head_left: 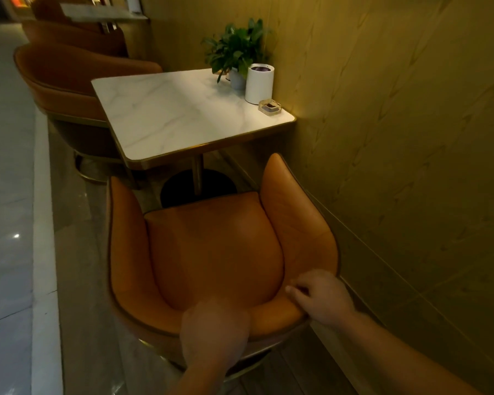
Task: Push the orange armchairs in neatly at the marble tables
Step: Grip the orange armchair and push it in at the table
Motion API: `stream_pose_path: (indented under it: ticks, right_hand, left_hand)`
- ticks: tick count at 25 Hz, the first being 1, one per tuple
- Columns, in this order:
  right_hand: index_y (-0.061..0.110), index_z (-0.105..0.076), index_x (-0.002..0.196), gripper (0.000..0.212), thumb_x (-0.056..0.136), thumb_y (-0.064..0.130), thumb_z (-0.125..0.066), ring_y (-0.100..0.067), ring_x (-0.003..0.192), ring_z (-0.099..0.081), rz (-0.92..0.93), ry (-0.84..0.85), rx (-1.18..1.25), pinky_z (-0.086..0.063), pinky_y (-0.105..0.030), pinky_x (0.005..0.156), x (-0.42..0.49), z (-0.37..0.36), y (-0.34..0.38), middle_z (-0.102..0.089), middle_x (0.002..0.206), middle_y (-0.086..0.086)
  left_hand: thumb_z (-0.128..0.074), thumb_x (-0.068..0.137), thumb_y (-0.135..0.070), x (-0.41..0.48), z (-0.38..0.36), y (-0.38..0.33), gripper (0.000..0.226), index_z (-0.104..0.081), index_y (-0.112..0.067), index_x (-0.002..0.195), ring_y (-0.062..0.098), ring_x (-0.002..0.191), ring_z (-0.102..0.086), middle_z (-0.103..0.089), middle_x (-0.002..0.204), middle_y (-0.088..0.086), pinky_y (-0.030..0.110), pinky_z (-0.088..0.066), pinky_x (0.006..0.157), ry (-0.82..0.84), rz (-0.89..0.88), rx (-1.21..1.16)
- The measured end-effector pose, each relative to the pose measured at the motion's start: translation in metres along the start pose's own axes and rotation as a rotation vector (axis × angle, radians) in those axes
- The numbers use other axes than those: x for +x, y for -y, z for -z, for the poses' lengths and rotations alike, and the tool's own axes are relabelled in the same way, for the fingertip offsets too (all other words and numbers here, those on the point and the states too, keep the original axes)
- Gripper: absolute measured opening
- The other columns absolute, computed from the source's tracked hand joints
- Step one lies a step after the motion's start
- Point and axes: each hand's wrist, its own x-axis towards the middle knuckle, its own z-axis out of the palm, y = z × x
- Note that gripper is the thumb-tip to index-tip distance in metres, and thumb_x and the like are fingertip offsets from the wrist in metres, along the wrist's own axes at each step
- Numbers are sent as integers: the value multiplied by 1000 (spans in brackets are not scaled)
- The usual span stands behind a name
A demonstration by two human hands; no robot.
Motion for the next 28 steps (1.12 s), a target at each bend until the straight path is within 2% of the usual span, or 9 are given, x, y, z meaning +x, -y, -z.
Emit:
stream_pose_path:
  ticks: [2, 4, 9, 12, 16, 19, 22, 28]
  right_hand:
    - [35, -71, 112, 35, 100, 52, -42, 0, 107, -54, 80, -60, 2, -36, -31, 104, -11, -3, 9, -66, 111, 19]
    - [34, -72, 110, 34, 100, 48, -43, -1, 107, -56, 50, -90, -2, -38, -30, 102, -6, -3, 8, -67, 110, 18]
    - [35, -71, 89, 34, 95, 52, -41, -3, 89, -57, 9, -49, 5, -49, -31, 85, 19, 0, -15, -66, 93, 16]
    - [30, -71, 79, 32, 96, 45, -49, -5, 78, -59, 4, -61, 35, -48, -28, 73, 36, 11, -26, -67, 83, 10]
    - [20, -58, 59, 46, 93, 48, -47, -11, 59, -52, 30, -117, 51, -43, -34, 57, 48, 7, -49, -55, 61, 0]
    - [18, -64, 64, 52, 91, 55, -41, -11, 63, -57, 35, -125, 27, -49, -37, 61, 54, 6, -65, -61, 66, -1]
    - [16, -67, 69, 43, 95, 47, -50, -13, 67, -59, 13, -92, 7, -50, -34, 66, 64, 16, -77, -63, 71, -2]
    - [15, -66, 68, 41, 93, 46, -54, -11, 63, -55, -15, -116, -45, -50, -39, 64, 98, 35, -116, -61, 72, 0]
  left_hand:
    - [-29, 91, -56, -1, 1, -3, 40, -60, -30, 89, 10, 88, -52, -60, 94, -12, 35, -42, 85, 2, -2, 1]
    - [-30, 92, -56, -2, 3, -4, 37, -58, -31, 87, 7, 84, -46, -54, 89, -13, 32, -40, 82, -6, -9, -14]
    - [-31, 91, -57, 9, 2, -22, 40, -60, -29, 84, 9, 78, -43, -49, 81, -12, 32, -37, 71, -27, 13, -18]
    - [-31, 92, -57, 21, -3, -38, 43, -62, -28, 86, 10, 78, -44, -49, 81, -11, 33, -36, 69, -40, 19, -37]
    - [-32, 93, -57, 32, -7, -53, 42, -60, -27, 84, 10, 76, -47, -50, 79, -10, 32, -38, 68, -30, 23, -45]
    - [-32, 93, -57, 38, -7, -62, 42, -58, -27, 81, 10, 75, -47, -50, 78, -9, 32, -39, 67, -29, 29, -56]
    - [-32, 92, -57, 45, -11, -77, 42, -56, -26, 77, 13, 75, -47, -50, 78, -7, 34, -40, 67, -10, 17, -57]
    - [-30, 90, -58, 77, -29, -115, 49, -61, -23, 78, 15, 75, -50, -52, 78, -4, 37, -47, 72, -10, 2, -76]
